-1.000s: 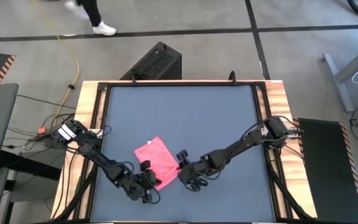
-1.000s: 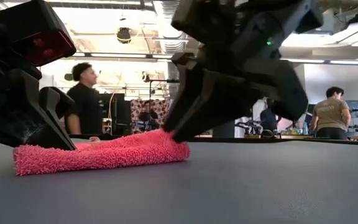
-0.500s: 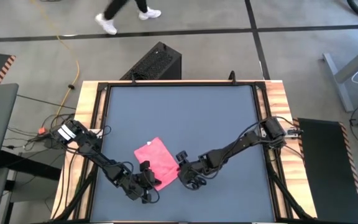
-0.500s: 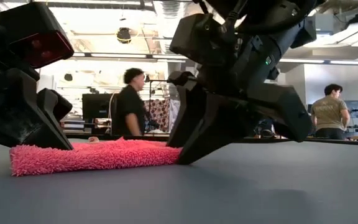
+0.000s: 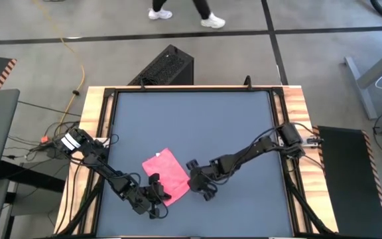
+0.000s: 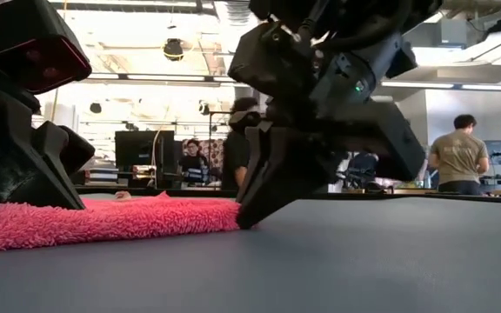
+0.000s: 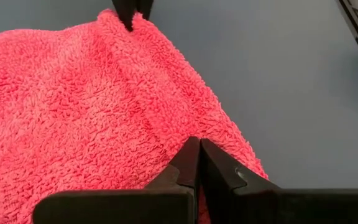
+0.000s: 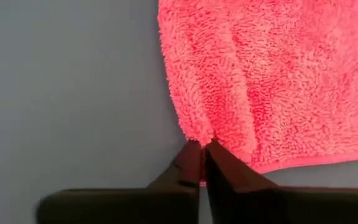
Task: Roll towel
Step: Roll the red towel
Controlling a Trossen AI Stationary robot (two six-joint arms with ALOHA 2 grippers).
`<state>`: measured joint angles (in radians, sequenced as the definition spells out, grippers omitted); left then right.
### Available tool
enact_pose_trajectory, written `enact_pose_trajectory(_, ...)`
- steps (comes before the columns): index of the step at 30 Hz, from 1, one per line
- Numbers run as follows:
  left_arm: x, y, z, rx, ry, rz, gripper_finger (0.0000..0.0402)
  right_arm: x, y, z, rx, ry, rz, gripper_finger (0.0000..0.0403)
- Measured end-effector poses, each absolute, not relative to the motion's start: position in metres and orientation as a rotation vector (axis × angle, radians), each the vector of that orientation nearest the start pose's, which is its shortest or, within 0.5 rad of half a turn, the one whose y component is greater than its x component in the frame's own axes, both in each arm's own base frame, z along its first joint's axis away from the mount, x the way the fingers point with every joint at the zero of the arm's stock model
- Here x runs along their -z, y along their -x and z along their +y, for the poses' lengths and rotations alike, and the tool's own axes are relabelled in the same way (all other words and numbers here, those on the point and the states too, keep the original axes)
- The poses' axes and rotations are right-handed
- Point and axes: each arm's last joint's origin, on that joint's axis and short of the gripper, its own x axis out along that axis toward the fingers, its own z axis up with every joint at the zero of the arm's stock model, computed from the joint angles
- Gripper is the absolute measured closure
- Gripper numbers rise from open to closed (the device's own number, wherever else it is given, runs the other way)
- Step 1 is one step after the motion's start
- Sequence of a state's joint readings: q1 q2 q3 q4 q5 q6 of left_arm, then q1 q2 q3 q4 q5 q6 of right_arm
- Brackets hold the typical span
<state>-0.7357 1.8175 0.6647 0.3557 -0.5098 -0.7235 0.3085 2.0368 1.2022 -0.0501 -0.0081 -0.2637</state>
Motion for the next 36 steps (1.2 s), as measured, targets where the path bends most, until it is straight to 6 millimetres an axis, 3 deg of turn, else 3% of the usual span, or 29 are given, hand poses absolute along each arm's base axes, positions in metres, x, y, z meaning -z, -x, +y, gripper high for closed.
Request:
enact_pose_trajectory(2, -0.093, -0.235, -0.193, -0.029, 0.229, 0.678, 0.0401, -0.124, -0.391, 0.121, -0.437, 0.314, 0.842, 0.0386)
enact_pose_trajectory(12, -0.093, -0.235, -0.194, 0.001, 0.217, 0.690, 0.0401, -0.132, -0.403, 0.089, -0.603, -0.238, 0.938, 0.0385)
enact_pose_trajectory(18, -0.093, -0.234, -0.195, 0.024, 0.216, 0.704, 0.0401, -0.134, -0.408, 0.065, -0.553, -0.456, 0.975, 0.0386)
enact_pose_trajectory(24, -0.093, -0.234, -0.195, 0.044, 0.181, 0.706, 0.0401, -0.131, -0.408, 0.056, -0.507, -0.557, 1.018, 0.0386)
enact_pose_trajectory(31, -0.093, -0.236, -0.194, 0.073, 0.167, 0.716, 0.0401, -0.106, -0.412, 0.049, -0.470, -0.657, 1.090, 0.0386)
enact_pose_trajectory(36, -0.093, -0.236, -0.194, 0.078, 0.159, 0.719, 0.0401, -0.105, -0.412, 0.045, -0.441, -0.704, 1.098, 0.0386)
